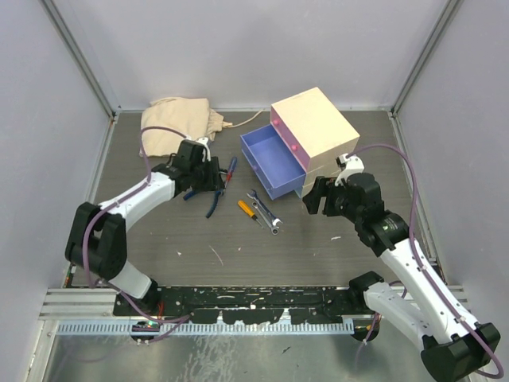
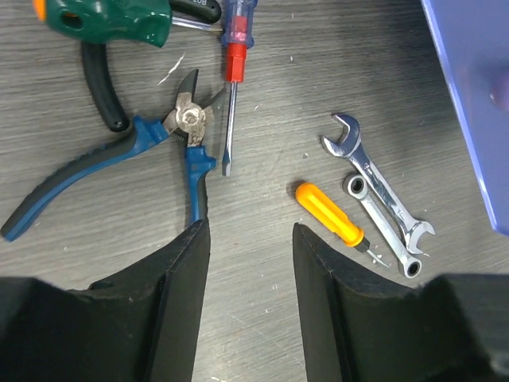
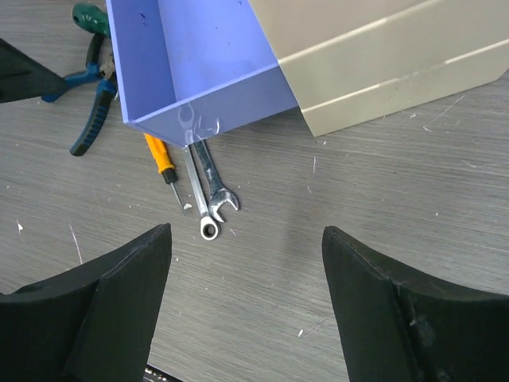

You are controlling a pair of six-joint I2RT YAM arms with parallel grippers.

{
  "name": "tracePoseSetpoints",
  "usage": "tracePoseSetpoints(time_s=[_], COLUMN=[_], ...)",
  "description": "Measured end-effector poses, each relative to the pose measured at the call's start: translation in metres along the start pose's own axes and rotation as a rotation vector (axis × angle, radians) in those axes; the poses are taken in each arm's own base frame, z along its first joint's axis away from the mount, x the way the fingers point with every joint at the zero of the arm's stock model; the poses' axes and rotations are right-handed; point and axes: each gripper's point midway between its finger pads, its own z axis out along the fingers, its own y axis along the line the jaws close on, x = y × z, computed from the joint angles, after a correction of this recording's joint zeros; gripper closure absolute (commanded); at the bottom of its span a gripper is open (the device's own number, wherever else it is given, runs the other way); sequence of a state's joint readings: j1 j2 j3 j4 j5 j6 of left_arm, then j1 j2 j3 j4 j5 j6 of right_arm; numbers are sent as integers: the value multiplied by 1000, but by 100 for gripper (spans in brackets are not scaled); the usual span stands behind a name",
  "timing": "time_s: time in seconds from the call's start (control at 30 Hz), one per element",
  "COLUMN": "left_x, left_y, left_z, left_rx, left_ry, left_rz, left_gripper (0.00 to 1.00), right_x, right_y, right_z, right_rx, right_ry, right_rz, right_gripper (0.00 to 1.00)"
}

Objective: Sort the tools into containers
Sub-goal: Pick up the pliers at the center of the board.

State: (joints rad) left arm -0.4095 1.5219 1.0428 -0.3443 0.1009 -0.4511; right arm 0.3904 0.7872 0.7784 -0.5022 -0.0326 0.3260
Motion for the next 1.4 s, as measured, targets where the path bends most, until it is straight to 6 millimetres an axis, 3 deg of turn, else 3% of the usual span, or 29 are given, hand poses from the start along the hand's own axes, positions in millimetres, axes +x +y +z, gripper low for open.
tracePoseSetpoints(time_s=[0.23, 0.4, 0.63, 0.73, 1.4], left_x=[13, 20, 20, 30, 75], left_y=[-11, -12, 16, 28, 44], left_z=[32, 36, 35, 35, 42], left_rx=[-6, -30, -160, -195, -205], left_ry=[63, 71, 56, 79, 199], left_rz=[48, 84, 151, 173, 196], left_gripper=[55, 55, 47, 47, 66], right_x=[13, 16, 25, 27, 36], right_y=[-3, -4, -4, -3, -1], right_z=[0, -1, 1, 2, 7], right_rx=[3, -1, -9, -16, -34], right_ry=[18, 15, 41, 51, 87], right_rz=[21, 26, 30, 31, 36], right_gripper=[20, 20, 20, 20, 21])
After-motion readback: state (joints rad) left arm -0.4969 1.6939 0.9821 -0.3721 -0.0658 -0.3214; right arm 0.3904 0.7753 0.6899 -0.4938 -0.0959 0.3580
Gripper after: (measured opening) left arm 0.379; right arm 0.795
